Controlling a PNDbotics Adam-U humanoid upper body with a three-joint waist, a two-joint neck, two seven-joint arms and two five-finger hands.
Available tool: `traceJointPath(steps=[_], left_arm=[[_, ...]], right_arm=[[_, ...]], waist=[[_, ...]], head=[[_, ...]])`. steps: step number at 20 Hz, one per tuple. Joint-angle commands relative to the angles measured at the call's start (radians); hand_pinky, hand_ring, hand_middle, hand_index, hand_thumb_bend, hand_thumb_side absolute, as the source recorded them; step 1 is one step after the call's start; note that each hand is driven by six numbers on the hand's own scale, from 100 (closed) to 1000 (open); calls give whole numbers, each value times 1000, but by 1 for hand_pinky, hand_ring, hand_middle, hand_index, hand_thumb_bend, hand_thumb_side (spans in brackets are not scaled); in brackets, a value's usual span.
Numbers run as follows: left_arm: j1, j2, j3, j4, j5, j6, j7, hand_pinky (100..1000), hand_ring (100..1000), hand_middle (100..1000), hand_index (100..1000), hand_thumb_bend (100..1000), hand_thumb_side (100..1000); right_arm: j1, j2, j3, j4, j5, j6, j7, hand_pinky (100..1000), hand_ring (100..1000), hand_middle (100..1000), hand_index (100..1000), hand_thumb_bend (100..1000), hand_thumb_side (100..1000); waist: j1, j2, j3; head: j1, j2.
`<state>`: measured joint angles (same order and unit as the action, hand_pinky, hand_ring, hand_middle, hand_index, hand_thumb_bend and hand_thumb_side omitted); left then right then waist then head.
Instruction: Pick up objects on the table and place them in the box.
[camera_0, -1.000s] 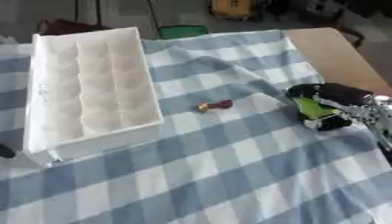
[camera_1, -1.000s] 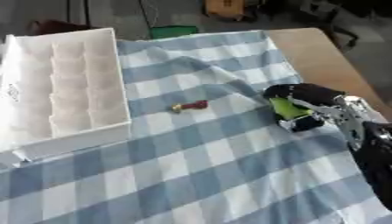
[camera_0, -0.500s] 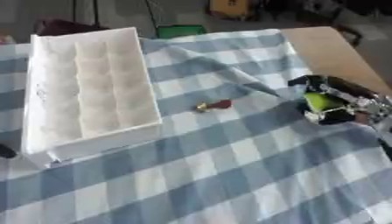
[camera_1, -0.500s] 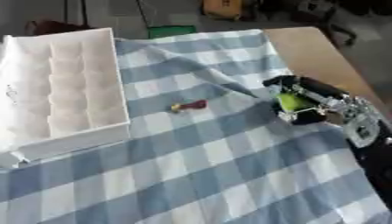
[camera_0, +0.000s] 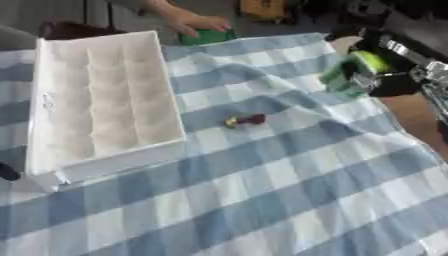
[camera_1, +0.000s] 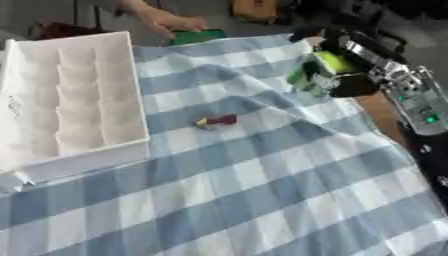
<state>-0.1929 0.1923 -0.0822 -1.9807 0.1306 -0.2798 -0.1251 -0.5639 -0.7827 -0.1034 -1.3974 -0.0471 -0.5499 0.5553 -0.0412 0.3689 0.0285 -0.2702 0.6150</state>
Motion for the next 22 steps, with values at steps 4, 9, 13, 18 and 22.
traceJointPath(steps=[4, 9, 13, 18, 22], left_arm=[[-7, 7, -4, -19, -1, 8, -7, 472, 1000, 990, 817, 218, 759], [-14, 7, -10, -19, 10, 9, -12, 472, 1000, 990, 818, 218, 755], [-25, 7, -15, -19, 26, 7, -16, 473, 1000, 988, 819, 220, 746], [-45, 7, -26, -19, 55, 14, -23, 476, 1000, 986, 819, 228, 735], [-64, 7, -31, -19, 79, 30, -30, 477, 1000, 985, 820, 234, 731]], right_arm=[[-101, -31, 47, -63, -73, 19, 70, 137, 456, 863, 963, 100, 316], [-210, -2, 92, -24, -100, 41, 101, 132, 452, 862, 962, 100, 342], [-279, 23, 116, 10, -114, 58, 123, 129, 450, 861, 962, 100, 358], [-369, 76, 142, 64, -113, 79, 147, 127, 448, 861, 961, 100, 366], [-411, 121, 163, 98, -83, 66, 160, 127, 448, 861, 960, 100, 358]], waist=[[-10, -21, 17], [-16, -22, 52], [-21, -27, 94], [-42, -39, 165], [-61, -46, 205]], head=[[-12, 2], [-30, -3], [-48, -10], [-79, -24], [-97, -31]])
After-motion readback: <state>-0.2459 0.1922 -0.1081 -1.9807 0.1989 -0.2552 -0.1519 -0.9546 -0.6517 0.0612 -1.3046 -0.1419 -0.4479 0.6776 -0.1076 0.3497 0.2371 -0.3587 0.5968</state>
